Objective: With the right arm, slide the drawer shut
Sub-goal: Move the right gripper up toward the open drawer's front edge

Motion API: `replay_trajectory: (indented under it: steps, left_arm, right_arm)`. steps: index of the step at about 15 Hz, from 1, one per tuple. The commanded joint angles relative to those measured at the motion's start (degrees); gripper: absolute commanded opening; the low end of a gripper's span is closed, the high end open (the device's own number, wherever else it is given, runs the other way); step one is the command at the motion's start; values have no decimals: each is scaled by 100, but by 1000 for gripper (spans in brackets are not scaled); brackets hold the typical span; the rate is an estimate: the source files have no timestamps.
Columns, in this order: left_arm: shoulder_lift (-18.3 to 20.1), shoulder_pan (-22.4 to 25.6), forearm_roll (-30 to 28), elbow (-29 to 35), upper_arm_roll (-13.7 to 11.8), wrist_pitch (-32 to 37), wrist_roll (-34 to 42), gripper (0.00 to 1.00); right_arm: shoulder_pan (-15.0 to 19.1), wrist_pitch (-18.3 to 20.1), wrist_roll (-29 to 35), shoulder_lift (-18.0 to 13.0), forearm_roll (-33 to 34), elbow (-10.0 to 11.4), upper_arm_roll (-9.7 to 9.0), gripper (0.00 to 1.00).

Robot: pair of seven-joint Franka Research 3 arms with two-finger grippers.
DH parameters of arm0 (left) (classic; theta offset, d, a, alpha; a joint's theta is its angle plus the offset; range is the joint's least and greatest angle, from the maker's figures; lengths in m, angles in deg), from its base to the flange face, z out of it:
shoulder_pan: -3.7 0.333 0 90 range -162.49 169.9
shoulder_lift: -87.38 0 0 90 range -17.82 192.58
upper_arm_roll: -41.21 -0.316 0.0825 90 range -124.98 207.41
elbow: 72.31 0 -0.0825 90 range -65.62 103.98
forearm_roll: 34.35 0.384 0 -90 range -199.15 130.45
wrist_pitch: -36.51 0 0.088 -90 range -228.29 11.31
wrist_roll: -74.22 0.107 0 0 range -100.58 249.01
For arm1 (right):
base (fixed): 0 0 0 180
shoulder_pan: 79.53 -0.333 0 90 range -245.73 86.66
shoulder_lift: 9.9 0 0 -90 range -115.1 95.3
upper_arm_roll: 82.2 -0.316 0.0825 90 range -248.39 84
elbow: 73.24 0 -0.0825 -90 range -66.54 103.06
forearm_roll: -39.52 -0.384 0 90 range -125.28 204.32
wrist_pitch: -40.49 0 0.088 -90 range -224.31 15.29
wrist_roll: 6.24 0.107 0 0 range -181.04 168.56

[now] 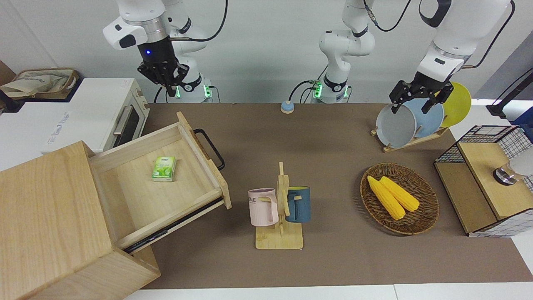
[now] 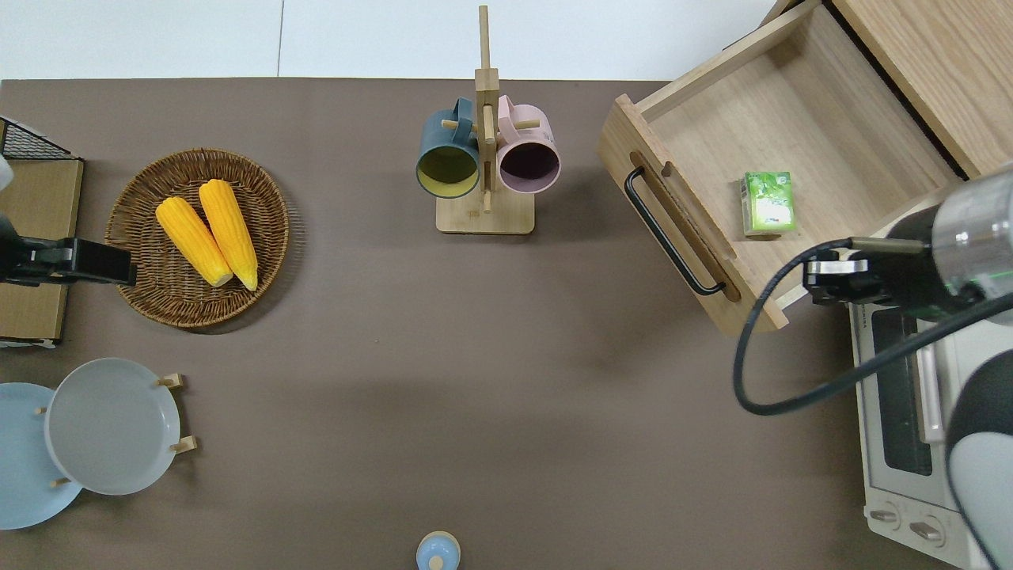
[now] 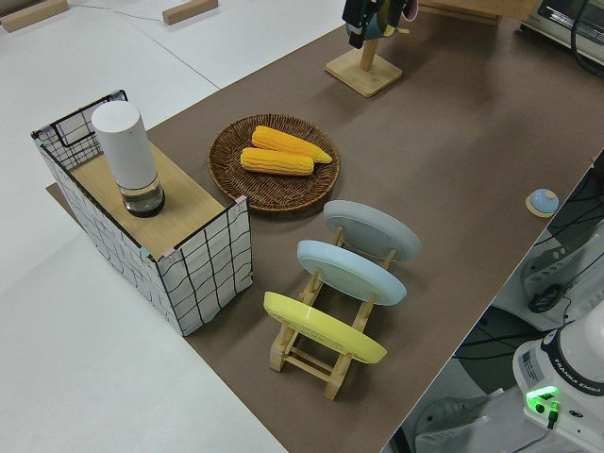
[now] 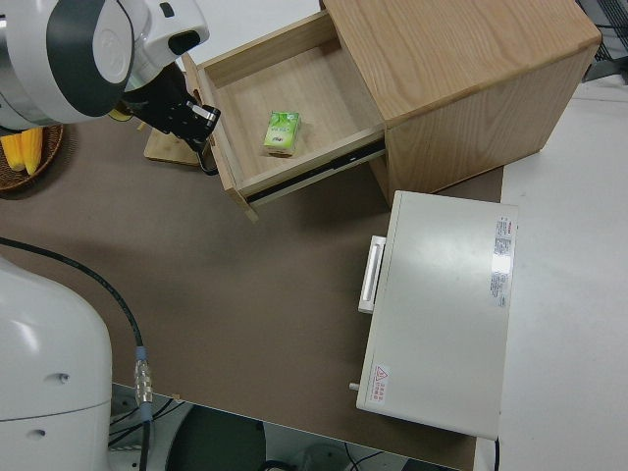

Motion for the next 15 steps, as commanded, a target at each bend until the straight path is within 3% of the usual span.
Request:
replay_trajectory:
  steps: [1, 7, 10, 15]
  left_arm:
    - [-69, -98, 87, -112, -92, -4, 33, 998]
    - [-69, -98, 78, -112, -92, -4, 33, 995]
    - [-69, -98, 87, -112, -92, -4, 33, 995]
    - [-69, -98, 87, -112, -92, -4, 33, 998]
  right_arm:
    - [-532, -294, 1234, 331, -42, -176, 31, 0]
    - [-1184, -1023, 3107, 806, -42, -176, 49, 0]
    - [-1368, -1409, 4168, 1113, -50, -176, 57, 0]
    - [-1562, -1744, 5393, 1588, -59, -168, 58, 0]
